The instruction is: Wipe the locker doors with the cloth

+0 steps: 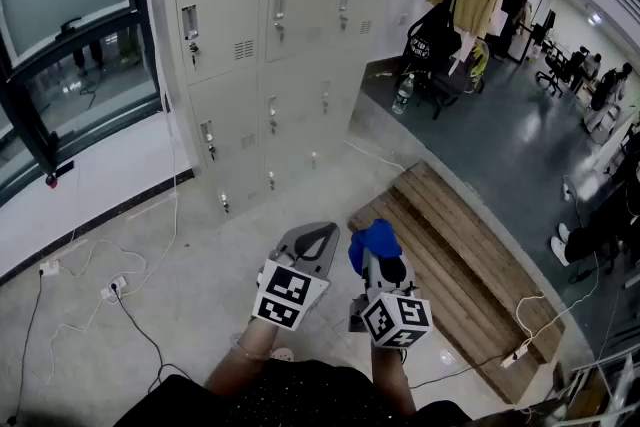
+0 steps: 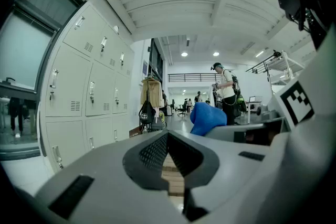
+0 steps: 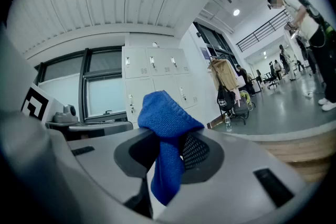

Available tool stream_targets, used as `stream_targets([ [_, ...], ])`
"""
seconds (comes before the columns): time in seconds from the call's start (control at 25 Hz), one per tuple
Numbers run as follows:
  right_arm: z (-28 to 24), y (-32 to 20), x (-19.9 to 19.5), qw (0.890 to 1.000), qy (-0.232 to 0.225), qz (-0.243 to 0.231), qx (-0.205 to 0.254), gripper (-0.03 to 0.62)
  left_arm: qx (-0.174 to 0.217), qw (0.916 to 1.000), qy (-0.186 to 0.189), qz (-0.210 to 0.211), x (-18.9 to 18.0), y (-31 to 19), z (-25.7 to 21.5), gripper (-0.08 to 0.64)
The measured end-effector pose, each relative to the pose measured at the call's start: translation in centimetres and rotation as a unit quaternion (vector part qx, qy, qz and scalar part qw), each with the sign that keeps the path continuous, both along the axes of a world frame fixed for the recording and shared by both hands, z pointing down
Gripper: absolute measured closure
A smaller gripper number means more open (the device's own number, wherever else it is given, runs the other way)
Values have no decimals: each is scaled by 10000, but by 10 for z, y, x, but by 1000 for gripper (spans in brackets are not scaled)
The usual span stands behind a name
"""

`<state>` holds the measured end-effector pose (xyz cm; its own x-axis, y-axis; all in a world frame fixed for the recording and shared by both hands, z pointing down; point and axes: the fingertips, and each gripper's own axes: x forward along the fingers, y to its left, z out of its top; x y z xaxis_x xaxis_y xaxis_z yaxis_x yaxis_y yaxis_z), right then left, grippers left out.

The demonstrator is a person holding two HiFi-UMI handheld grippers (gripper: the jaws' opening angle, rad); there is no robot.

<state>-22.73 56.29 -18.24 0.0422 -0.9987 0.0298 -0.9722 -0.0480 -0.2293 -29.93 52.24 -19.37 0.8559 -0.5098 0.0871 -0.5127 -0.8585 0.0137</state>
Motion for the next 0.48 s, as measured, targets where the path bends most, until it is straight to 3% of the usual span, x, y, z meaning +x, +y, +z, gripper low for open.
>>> stream_targets([
  [0.48, 25, -31, -20, 9995, 13, -149, -291, 505, -75, 9998, -116, 132, -4, -25, 23, 554],
])
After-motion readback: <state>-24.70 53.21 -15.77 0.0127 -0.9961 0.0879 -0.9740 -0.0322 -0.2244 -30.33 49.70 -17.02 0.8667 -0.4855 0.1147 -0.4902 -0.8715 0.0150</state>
